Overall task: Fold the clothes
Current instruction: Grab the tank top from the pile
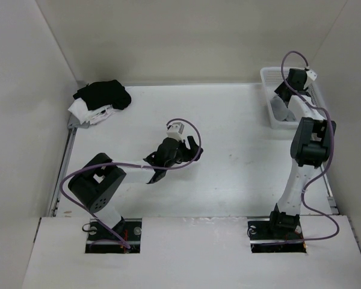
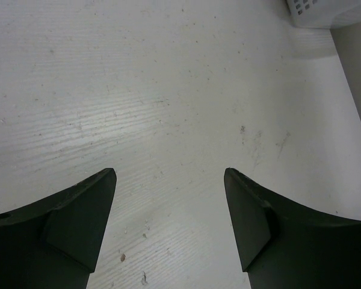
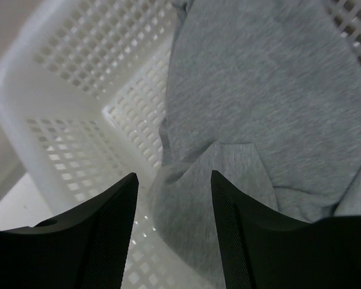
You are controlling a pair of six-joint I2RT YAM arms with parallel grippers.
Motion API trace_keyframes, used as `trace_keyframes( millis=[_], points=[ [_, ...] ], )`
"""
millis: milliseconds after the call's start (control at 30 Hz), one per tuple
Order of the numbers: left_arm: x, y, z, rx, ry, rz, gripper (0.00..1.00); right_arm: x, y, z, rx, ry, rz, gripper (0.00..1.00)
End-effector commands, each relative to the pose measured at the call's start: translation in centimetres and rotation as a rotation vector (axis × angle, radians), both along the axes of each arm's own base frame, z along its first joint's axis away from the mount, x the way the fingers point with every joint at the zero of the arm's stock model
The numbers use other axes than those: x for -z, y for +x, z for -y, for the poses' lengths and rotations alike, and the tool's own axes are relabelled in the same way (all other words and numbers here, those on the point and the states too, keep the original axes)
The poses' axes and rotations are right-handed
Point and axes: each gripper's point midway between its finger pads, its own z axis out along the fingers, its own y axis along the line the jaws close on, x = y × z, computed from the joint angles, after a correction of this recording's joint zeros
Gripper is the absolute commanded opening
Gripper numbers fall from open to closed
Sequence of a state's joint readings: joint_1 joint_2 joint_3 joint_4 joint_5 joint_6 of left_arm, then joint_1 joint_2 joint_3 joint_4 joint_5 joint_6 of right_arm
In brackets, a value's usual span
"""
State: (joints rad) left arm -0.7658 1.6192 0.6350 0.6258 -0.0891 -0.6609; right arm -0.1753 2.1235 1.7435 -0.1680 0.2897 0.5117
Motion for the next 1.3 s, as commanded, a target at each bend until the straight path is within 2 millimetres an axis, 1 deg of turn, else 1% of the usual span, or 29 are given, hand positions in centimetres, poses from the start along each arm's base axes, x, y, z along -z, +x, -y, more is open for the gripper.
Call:
trace_keyframes(
  millis=[0,67,100,233,333,400,500,567,600,633,667,733,767,800,833,867,900,933,967,1000,1033,1067,1100,1133,1200,1233,1267],
  points=[
    [-2.7,0.5,0.5,0.015,-0.074,0.069,0.72,-0.9,1.6,-0.9,-0.049,0.016,0.004,0.57],
    [-2.5,0.4,0.7,0.020,-0.078,0.063,0.72,0.2,2.2,-1.2,-0.063,0.031,-0.017,0.57],
    [-2.5,0.5,0.7,0.020,-0.080,0.061,0.72,0.8,2.2,-1.3,-0.063,0.037,-0.033,0.56],
    [-2.5,0.7,0.5,0.015,-0.089,0.054,0.72,1.8,1.9,-1.3,-0.049,0.041,-0.060,0.52],
    [-2.5,0.7,0.5,0.011,-0.095,0.051,0.72,2.1,1.2,-1.1,-0.031,0.041,-0.068,0.47],
    [-2.4,0.7,0.5,0.012,-0.098,0.048,0.72,2.2,0.9,-1.2,-0.028,0.047,-0.070,0.39],
    [-2.4,0.8,0.4,0.009,-0.097,0.047,0.72,2.3,0.7,-1.3,-0.031,0.050,-0.073,0.32],
    [-2.4,0.8,0.3,0.005,-0.098,0.047,0.72,2.2,0.7,-1.4,-0.034,0.052,-0.074,0.32],
    [-2.4,0.8,0.2,0.004,-0.098,0.047,0.72,2.3,0.7,-1.4,-0.034,0.052,-0.075,0.29],
    [-2.4,0.9,0.1,0.000,-0.099,0.046,0.72,2.2,0.7,-1.5,-0.038,0.057,-0.076,0.18],
    [-2.4,0.9,0.0,-0.002,-0.100,0.045,0.72,2.1,0.7,-1.5,-0.038,0.060,-0.073,0.11],
    [-2.4,1.1,-0.2,-0.008,-0.100,0.045,0.72,1.3,0.5,-1.6,-0.032,0.065,-0.052,0.04],
    [-2.3,1.1,-0.3,-0.010,-0.100,0.044,0.72,0.5,0.4,-1.5,-0.027,0.070,-0.032,0.01],
    [-2.3,1.2,-0.3,-0.011,-0.100,0.044,0.72,-0.8,0.2,-1.5,-0.024,0.076,0.001,0.00],
    [-2.3,1.2,-0.4,-0.013,-0.101,0.043,0.72,-2.4,-0.1,-1.5,-0.019,0.076,0.049,0.00],
    [-2.3,1.3,-0.4,-0.015,-0.101,0.043,0.72,-4.5,-0.4,-1.4,-0.016,0.071,0.111,0.00],
    [-2.3,1.3,-0.5,-0.016,-0.101,0.043,0.72,-8.1,-1.1,-1.6,-0.019,0.063,0.211,0.00],
    [-2.3,1.3,-0.5,-0.018,-0.102,0.044,0.72,-9.0,-1.3,-1.7,-0.019,0.061,0.239,0.00],
    [-2.5,1.4,-0.6,-0.021,-0.106,0.047,0.72,-13.3,-2.5,-2.0,-0.024,0.045,0.348,0.00],
    [-2.5,1.5,-0.7,-0.025,-0.109,0.046,0.72,-16.5,-3.5,-2.3,-0.028,0.030,0.424,0.00],
    [-2.6,1.6,-0.9,-0.031,-0.115,0.048,0.71,-19.2,-4.6,-2.5,-0.030,0.015,0.488,0.00],
    [-2.6,1.7,-1.0,-0.036,-0.119,0.049,0.71,-22.6,-6.2,-2.9,-0.037,-0.003,0.564,0.00],
    [-2.7,1.8,-1.1,-0.039,-0.121,0.050,0.71,-25.2,-7.3,-3.8,-0.052,-0.014,0.624,0.00],
    [-2.6,2.0,-1.5,-0.052,-0.130,0.045,0.71,-29.6,-9.6,-5.8,-0.090,-0.026,0.728,0.00],
    [-2.7,2.3,-2.1,-0.072,-0.142,0.038,0.71,-33.2,-11.7,-7.7,-0.133,-0.033,0.814,0.00],
    [-2.8,2.4,-2.3,-0.080,-0.150,0.034,0.71,-36.3,-13.7,-10.0,-0.188,-0.037,0.885,0.00],
    [-3.1,2.8,-3.2,-0.113,-0.167,0.031,0.71,-39.9,-16.3,-12.8,-0.266,-0.046,0.970,0.00]
  ],
)
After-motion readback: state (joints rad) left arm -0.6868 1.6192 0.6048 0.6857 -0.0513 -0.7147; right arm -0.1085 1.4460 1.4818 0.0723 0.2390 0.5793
